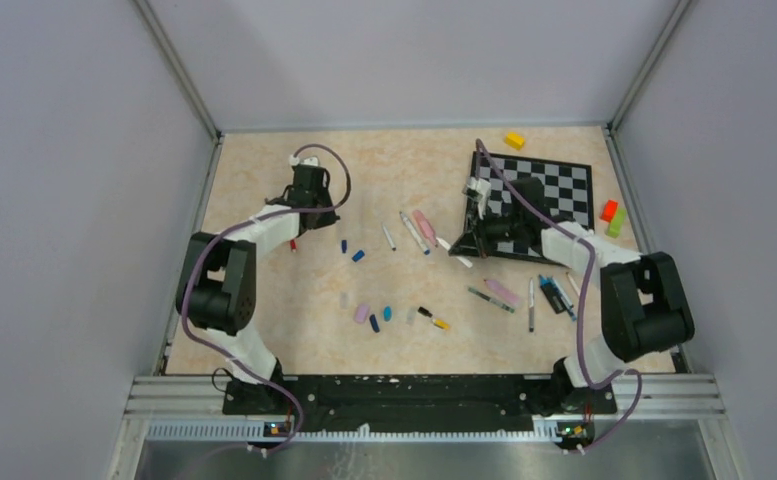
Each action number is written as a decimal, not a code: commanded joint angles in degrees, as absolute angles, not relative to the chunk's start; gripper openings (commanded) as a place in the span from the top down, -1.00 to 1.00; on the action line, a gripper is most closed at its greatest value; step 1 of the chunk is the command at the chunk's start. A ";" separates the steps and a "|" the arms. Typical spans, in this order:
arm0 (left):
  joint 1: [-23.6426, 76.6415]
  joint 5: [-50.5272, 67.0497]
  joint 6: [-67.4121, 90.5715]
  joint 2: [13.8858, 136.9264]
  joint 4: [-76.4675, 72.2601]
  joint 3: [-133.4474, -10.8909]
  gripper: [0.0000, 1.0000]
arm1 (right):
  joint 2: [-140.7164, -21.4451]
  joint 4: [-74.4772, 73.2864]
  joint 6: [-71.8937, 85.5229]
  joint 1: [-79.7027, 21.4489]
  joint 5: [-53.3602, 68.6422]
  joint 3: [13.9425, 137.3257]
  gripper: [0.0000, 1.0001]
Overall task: Open the pen caps
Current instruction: Place the pen cap at the center of the board, then place the pen at the center of the board.
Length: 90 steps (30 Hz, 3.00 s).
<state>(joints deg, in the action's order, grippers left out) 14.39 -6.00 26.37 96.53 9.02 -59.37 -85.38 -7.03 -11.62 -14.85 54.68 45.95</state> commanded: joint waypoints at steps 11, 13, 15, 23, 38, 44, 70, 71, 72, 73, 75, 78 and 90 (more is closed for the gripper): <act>9.17 3.06 24.27 111.12 12.77 -75.97 0.74 | -119.66 -16.29 -11.74 -25.70 30.36 97.16 1.00; 8.41 4.52 24.82 112.57 13.36 -76.73 0.74 | -124.39 -13.16 -5.09 -26.28 31.07 101.32 1.00; 7.74 6.39 25.56 113.41 13.53 -76.94 0.72 | -128.89 -9.92 4.20 -26.61 32.73 105.70 1.00; 6.55 8.64 26.13 113.37 14.69 -75.81 0.64 | -143.55 -11.33 17.75 -30.40 30.46 125.00 1.00; 5.64 11.42 26.54 113.08 14.95 -73.88 0.18 | -147.63 -11.23 17.61 -32.96 20.94 124.93 0.87; 5.21 12.09 25.52 110.11 17.21 -74.99 0.11 | -146.94 -11.41 16.63 -32.96 20.30 124.73 0.70; 2.99 16.62 18.72 74.12 19.27 -54.34 -0.28 | -133.91 -9.87 6.85 -33.24 17.24 115.42 0.17; 2.99 16.58 18.68 72.96 19.66 -54.03 -0.30 | -134.62 -10.11 6.22 -33.42 16.93 116.12 0.17; 2.99 16.57 18.59 72.08 19.87 -53.75 -0.32 | -135.28 -10.12 5.56 -33.54 16.84 116.59 0.18; 2.99 16.61 18.56 71.30 20.03 -53.44 -0.33 | -135.95 -10.20 4.46 -33.80 16.38 117.00 0.18; 2.99 16.86 18.55 70.33 20.13 -53.14 -0.33 | -137.42 -10.77 2.48 -34.41 14.93 118.03 0.18; 2.99 17.98 18.48 69.36 19.96 -52.79 -0.33 | -139.55 -11.32 2.71 -34.54 14.90 119.84 0.18; 2.45 15.04 17.72 69.46 17.10 -48.90 -0.65 | -133.37 -17.18 -1.33 -34.45 22.57 121.25 0.18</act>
